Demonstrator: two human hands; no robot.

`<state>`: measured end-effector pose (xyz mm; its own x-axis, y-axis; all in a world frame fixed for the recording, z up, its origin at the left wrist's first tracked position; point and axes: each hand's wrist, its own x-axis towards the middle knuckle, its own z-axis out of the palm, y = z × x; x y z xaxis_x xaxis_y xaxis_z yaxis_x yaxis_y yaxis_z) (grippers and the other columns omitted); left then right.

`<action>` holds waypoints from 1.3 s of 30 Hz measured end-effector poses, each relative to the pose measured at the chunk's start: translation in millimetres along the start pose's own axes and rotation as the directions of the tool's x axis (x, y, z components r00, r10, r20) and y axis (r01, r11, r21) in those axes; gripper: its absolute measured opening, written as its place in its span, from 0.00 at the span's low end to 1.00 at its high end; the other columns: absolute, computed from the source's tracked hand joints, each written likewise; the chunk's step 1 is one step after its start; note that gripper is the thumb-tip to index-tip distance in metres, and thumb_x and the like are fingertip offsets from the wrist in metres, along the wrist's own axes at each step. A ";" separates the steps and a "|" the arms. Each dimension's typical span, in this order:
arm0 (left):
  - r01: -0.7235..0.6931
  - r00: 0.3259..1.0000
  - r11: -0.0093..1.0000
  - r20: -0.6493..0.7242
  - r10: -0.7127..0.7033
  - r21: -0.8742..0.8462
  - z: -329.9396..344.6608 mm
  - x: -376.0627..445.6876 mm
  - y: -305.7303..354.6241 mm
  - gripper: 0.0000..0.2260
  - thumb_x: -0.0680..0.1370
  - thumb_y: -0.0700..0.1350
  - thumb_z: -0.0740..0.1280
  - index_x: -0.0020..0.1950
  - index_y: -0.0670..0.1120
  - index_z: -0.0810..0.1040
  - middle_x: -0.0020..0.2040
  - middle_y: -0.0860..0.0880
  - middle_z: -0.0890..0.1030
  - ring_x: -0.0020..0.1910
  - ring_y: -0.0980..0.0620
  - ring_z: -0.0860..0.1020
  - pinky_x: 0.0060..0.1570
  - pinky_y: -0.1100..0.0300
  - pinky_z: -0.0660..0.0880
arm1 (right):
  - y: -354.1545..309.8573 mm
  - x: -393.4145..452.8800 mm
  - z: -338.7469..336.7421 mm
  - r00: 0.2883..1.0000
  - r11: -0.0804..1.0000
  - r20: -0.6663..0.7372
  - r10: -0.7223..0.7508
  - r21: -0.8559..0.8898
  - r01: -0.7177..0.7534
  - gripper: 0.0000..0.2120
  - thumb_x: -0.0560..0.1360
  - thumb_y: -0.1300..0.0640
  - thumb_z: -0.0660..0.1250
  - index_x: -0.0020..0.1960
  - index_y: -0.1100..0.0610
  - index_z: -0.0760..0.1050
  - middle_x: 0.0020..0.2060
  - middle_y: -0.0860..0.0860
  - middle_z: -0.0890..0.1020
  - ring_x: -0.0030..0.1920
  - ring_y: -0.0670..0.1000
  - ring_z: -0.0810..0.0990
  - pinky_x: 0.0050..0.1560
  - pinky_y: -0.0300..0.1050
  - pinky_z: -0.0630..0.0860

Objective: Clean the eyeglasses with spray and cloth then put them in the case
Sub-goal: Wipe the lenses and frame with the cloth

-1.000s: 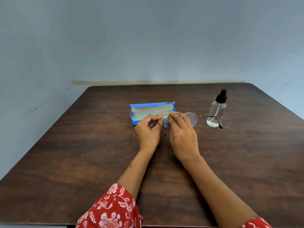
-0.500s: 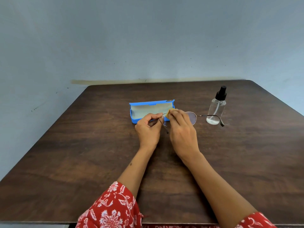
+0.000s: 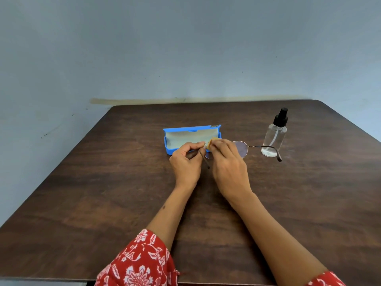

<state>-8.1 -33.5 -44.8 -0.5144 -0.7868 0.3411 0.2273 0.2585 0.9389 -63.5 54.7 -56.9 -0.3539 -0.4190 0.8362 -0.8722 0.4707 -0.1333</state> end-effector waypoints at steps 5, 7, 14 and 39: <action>0.012 1.000 1.000 -0.026 -0.012 0.001 -0.7 1.7 0.0 0.05 0.70 0.33 0.72 0.42 0.42 0.82 0.42 0.49 0.84 0.43 0.57 0.82 0.48 0.67 0.77 | -10.3 -6.5 -5.4 0.996 0.997 0.066 -0.051 0.053 0.048 0.15 0.70 0.65 0.57 0.48 0.64 0.81 0.46 0.56 0.83 0.52 0.52 0.73 0.58 0.43 0.70; 0.010 1.000 1.000 -0.026 -0.011 -0.005 -0.3 0.7 0.7 0.04 0.70 0.33 0.73 0.42 0.41 0.82 0.42 0.49 0.83 0.42 0.58 0.82 0.47 0.69 0.76 | -8.3 -5.5 -4.8 0.999 0.998 0.031 -0.025 0.056 0.023 0.14 0.72 0.65 0.58 0.49 0.65 0.81 0.47 0.56 0.82 0.52 0.53 0.73 0.58 0.43 0.70; 0.003 1.000 1.000 -0.017 -0.003 0.011 0.8 0.0 0.9 0.05 0.70 0.32 0.72 0.43 0.40 0.82 0.42 0.49 0.83 0.40 0.63 0.81 0.45 0.70 0.76 | -5.9 -2.2 -1.5 1.000 0.999 0.000 0.028 0.032 -0.028 0.13 0.74 0.66 0.58 0.51 0.69 0.79 0.49 0.60 0.81 0.55 0.55 0.74 0.61 0.44 0.69; -0.004 1.000 1.000 0.004 0.004 0.020 1.0 1.6 0.8 0.05 0.70 0.33 0.73 0.43 0.40 0.82 0.43 0.49 0.84 0.44 0.59 0.82 0.49 0.65 0.78 | -2.4 -0.3 -3.4 0.997 0.998 -0.026 0.066 0.011 -0.066 0.14 0.73 0.64 0.57 0.49 0.67 0.80 0.47 0.58 0.83 0.54 0.53 0.73 0.56 0.44 0.70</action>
<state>-9.6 -33.9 -43.4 -0.5171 -0.7835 0.3447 0.2122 0.2728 0.9384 -60.2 56.3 -55.0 -0.4019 -0.3667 0.8390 -0.8506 0.4887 -0.1939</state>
